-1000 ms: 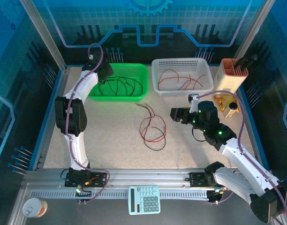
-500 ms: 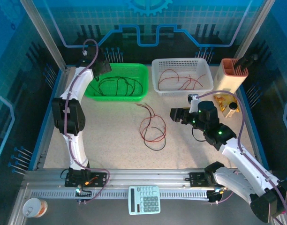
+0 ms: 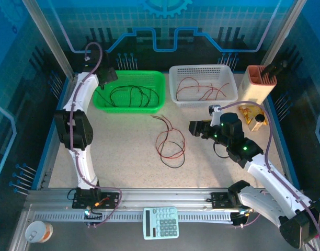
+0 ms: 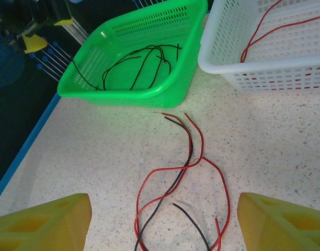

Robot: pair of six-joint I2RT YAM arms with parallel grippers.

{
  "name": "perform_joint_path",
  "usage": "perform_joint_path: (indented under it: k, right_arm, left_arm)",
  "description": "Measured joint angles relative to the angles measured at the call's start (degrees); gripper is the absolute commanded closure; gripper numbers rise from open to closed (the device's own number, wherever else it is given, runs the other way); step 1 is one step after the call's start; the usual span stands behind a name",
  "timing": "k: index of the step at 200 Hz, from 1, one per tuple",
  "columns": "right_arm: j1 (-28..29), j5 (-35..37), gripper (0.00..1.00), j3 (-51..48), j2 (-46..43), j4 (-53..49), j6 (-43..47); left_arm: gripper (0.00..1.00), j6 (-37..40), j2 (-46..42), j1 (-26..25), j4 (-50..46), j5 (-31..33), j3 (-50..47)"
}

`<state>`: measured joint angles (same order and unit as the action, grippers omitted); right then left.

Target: Untangle the cables

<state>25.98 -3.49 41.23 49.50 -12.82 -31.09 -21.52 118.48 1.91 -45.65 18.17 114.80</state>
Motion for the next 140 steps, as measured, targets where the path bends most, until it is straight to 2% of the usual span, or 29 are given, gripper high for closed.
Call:
perform_joint_path:
  k: [29, 82, 140]
  right_arm:
    - [0.3, 0.0, 0.25, 0.0, 0.1, 0.5, 0.0]
    - [0.4, -0.4, 0.25, 0.0, 2.1, 1.7, 0.0]
    - [0.4, -1.3, 0.25, 0.0, 5.2, 3.5, 0.1]
  left_arm:
    - [0.04, -3.6, 0.3, 5.0, -1.2, -1.7, -0.7]
    - [0.13, -13.1, 0.3, 13.2, 3.1, -11.1, -7.9]
    - [0.19, -21.6, 0.8, 14.3, 9.7, -17.4, -9.5]
